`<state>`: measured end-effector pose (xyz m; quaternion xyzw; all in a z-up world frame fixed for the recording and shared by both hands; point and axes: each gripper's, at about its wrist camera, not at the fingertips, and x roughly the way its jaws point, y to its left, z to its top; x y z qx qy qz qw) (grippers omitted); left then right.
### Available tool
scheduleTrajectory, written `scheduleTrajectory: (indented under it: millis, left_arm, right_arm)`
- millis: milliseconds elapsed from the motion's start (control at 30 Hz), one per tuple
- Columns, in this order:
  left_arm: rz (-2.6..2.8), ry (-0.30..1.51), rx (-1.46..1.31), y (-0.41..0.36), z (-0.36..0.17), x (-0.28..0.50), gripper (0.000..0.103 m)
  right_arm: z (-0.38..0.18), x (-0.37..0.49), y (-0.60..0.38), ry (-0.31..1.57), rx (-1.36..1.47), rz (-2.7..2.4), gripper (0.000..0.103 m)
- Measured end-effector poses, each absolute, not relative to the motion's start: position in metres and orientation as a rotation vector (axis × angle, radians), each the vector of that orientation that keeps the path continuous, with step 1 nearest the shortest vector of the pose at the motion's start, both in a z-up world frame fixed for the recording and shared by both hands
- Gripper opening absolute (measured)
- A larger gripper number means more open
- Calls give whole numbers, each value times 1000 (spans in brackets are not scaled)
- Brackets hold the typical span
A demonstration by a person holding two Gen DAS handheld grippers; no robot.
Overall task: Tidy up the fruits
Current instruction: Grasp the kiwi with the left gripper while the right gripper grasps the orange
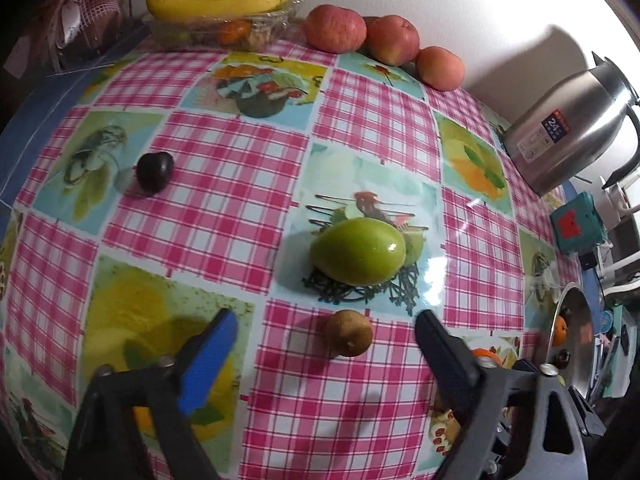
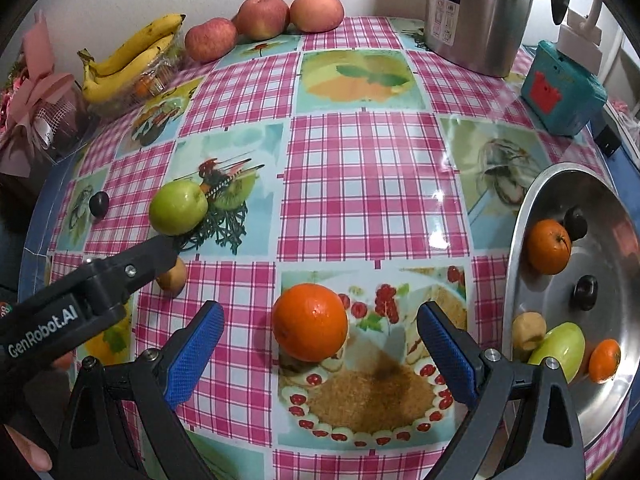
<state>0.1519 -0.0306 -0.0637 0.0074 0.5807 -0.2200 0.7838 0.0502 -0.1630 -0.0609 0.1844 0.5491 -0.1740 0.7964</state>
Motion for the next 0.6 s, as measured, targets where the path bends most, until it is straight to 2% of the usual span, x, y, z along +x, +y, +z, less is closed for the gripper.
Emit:
scheduleTrajectory:
  millis: [33, 100, 133, 200, 367, 467, 600]
  left_arm:
    - [-481, 1258, 20, -33, -64, 151, 84]
    - [-490, 1263, 23, -35, -65, 151, 74]
    - [-496, 1267, 21, -36, -65, 150, 71]
    - [-505, 1274, 15, -40, -66, 151, 53]
    - [-515, 1288, 18, -45, -67, 150, 30]
    - [-524, 1297, 12, -43, -66, 150, 28]
    - [-525, 1292, 3, -43, -62, 150, 28]
  right_arm:
    - [-61, 51, -162, 1178, 394, -373, 95]
    - [-59, 51, -162, 1175, 386, -373, 88]
    - [-59, 52, -161, 1175, 382, -372, 80]
    - [-58, 52, -160, 1177, 378, -369, 73]
    - [-56, 52, -159, 1176, 388, -353, 52]
    - [-56, 51, -159, 1178, 395, -347, 42]
    - [-54, 49, -160, 1176, 409, -338, 38]
